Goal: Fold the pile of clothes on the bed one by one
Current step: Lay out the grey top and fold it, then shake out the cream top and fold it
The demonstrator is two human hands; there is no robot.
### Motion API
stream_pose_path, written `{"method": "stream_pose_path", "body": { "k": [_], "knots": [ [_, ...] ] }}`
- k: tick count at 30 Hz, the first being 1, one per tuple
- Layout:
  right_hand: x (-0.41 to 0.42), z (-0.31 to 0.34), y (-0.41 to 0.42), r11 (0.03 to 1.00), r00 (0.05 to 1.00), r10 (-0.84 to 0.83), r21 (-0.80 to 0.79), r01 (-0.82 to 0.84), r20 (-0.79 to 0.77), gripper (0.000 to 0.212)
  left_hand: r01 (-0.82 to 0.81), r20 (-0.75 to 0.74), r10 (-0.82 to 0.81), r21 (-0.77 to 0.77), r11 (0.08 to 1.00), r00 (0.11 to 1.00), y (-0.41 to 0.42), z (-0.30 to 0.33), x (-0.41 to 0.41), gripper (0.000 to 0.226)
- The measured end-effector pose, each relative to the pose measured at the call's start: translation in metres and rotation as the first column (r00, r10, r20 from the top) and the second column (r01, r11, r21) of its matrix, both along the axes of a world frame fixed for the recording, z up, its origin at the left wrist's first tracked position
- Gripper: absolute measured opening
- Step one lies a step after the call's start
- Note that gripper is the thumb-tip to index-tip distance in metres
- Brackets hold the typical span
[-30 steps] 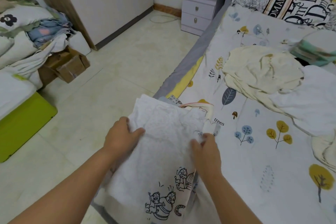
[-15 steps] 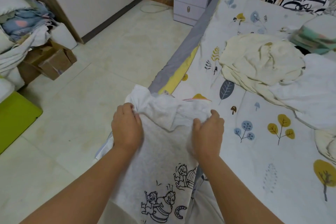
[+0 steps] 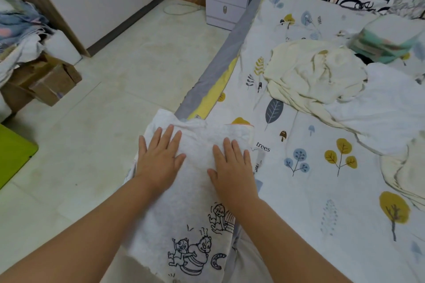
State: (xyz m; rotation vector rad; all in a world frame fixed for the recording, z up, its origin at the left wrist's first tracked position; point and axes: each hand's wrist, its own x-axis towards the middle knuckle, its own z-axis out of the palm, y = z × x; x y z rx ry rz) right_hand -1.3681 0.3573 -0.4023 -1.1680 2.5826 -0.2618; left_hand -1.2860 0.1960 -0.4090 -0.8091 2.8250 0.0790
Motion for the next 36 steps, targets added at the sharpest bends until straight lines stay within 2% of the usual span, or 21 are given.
{"method": "stream_pose_path", "body": {
  "k": [2,5,7,11,18,27,36],
  "knots": [
    [0.002,0.012,0.014,0.994,1.000,-0.014,-0.112,0.016,0.021,0.049,-0.003,-0.091,0.004,0.014,1.000,0.996,0.007,0.016,0.004,0.050],
    [0.005,0.030,0.038,0.977,0.997,-0.047,-0.205,0.060,0.067,0.037,0.110,-0.232,-0.087,0.086,0.990,0.969,0.022,0.038,0.004,0.035],
    [0.003,0.042,0.053,0.983,0.996,-0.030,-0.180,0.046,0.086,0.034,0.196,-0.188,-0.166,0.153,0.969,0.968,0.037,0.053,-0.001,0.035],
    [-0.009,0.067,0.085,0.999,0.996,-0.023,-0.044,0.026,0.081,0.029,0.246,-0.078,-0.234,0.269,0.931,0.969,0.066,0.077,-0.022,0.033],
    [-0.033,0.104,0.166,0.993,0.995,-0.087,0.086,0.083,0.045,0.031,0.411,-0.013,-0.428,0.300,0.861,0.904,0.141,0.111,-0.067,0.026],
    [-0.084,0.123,0.307,0.954,0.966,-0.253,0.178,0.241,0.048,0.032,0.463,-0.022,-0.482,0.319,0.827,0.876,0.265,0.125,-0.135,0.034],
    [-0.153,0.088,0.450,0.894,0.924,-0.378,0.279,0.350,0.053,0.032,0.448,-0.007,-0.488,0.406,0.796,0.873,0.387,0.090,-0.196,0.032]
  ]
}}
